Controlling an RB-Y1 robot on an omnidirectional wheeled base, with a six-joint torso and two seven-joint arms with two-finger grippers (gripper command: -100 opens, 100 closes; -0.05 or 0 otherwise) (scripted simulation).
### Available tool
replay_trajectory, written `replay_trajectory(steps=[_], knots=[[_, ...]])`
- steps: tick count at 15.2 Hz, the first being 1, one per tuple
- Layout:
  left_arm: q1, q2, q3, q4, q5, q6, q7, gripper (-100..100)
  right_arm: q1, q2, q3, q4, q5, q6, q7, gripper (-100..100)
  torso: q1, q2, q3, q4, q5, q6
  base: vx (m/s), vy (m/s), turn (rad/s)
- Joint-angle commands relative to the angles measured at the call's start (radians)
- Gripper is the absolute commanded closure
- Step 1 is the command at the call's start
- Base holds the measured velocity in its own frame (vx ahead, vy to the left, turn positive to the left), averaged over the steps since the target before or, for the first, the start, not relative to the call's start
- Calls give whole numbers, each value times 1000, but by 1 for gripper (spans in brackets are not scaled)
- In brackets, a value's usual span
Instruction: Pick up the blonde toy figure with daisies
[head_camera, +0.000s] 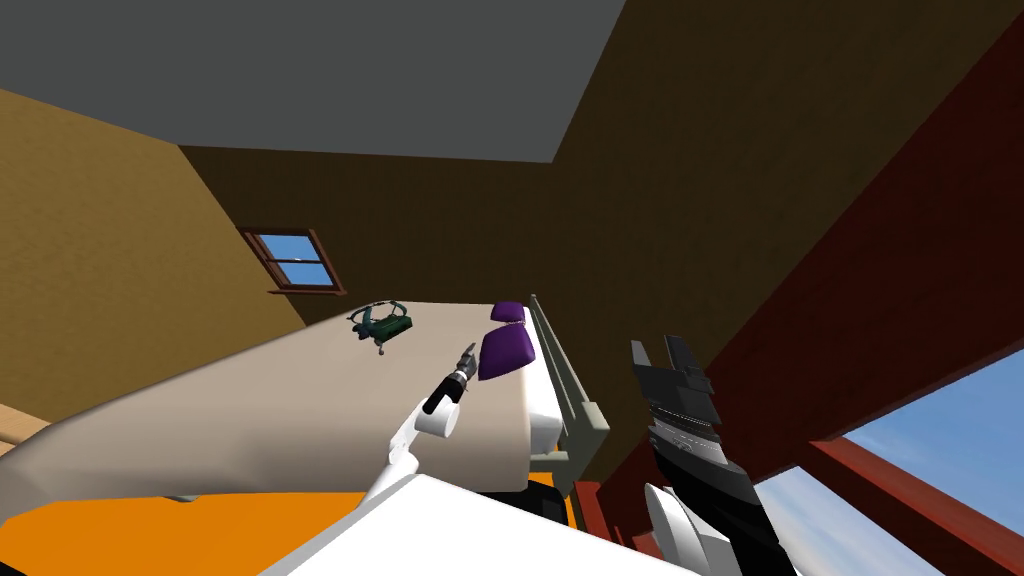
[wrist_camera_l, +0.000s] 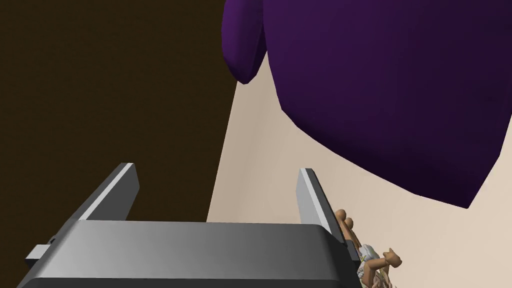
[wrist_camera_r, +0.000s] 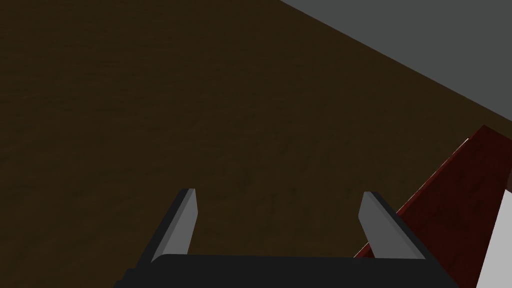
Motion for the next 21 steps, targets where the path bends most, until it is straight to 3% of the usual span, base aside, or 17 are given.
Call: replay_trajectory(steps=[1, 8, 13, 17, 21], knots=[[-6, -2, 8, 36, 0, 8, -2, -100, 0, 0, 0, 0, 0, 0, 0, 0, 0, 0, 0, 0, 0, 0, 48, -7, 24], [-6, -15, 44, 162, 1, 33, -14, -100, 0, 0, 0, 0, 0, 0, 0, 0, 1, 4, 2, 1, 0, 0, 18, 4, -8], [-3, -25, 62, 216, 0, 40, -20, -100, 0, 0, 0, 0, 0, 0, 0, 0, 2, 4, 2, 1, 0, 0, 13, 13, 7], [2, -55, 94, 295, -2, 48, -32, -100, 0, 0, 0, 0, 0, 0, 0, 0, 3, -4, -2, -1, 1, 0, 114, 32, 112], [1, -96, 116, 331, -4, 49, -39, -100, 0, 0, 0, 0, 0, 0, 0, 0, 5, -3, -2, -1, 1, 0, 88, 64, 35]])
